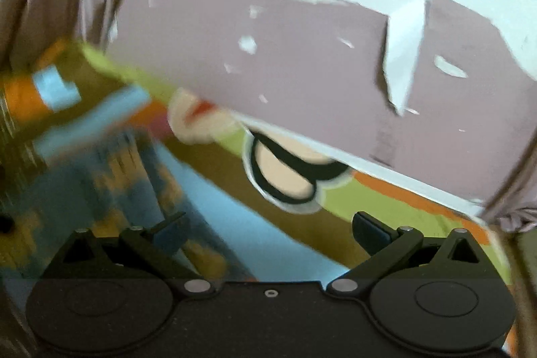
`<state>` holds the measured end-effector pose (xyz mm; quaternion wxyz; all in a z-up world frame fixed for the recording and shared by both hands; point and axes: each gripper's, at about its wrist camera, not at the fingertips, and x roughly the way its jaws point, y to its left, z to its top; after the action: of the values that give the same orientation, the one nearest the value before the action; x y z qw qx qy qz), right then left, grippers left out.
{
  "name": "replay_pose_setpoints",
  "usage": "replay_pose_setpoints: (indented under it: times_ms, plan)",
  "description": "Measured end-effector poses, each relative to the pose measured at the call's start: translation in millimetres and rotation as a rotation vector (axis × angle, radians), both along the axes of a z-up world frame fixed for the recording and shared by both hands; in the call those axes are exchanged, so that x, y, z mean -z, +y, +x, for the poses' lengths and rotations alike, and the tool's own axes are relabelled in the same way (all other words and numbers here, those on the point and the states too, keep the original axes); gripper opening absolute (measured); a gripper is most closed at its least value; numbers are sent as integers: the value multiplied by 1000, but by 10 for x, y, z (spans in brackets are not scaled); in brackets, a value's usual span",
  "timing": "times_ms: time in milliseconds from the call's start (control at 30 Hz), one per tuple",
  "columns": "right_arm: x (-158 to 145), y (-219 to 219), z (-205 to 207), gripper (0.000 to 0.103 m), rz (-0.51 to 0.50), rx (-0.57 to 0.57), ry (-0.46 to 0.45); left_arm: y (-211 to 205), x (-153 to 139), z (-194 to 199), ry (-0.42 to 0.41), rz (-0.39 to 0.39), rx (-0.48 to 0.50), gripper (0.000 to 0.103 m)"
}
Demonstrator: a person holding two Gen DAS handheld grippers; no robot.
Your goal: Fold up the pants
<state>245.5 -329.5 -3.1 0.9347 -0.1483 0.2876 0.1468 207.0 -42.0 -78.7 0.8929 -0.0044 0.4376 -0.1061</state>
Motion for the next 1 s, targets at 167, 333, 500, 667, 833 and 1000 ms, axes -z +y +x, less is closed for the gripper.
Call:
replay_pose_setpoints:
  times_ms: [167, 333, 500, 667, 833, 1000]
  plan:
    - [203, 644, 410, 102, 66, -140, 171, -76, 19, -10, 18, 6, 21, 103]
    - [439, 957, 534, 102, -153, -116, 75, -90, 100, -63, 39, 32, 39, 103]
    - [113, 668, 497, 102, -13, -101, 28, -57, 105, -88, 40, 23, 50, 103]
    - [-102, 365, 340, 102, 72, -115, 29, -88, 100, -79, 40, 26, 36, 103]
    - [-42, 126, 124, 102, 142, -128, 88, -100, 97, -74, 44, 24, 30, 103]
    - [49, -153, -103, 102, 160, -116, 122, -67, 48, -30, 36, 3, 43, 103]
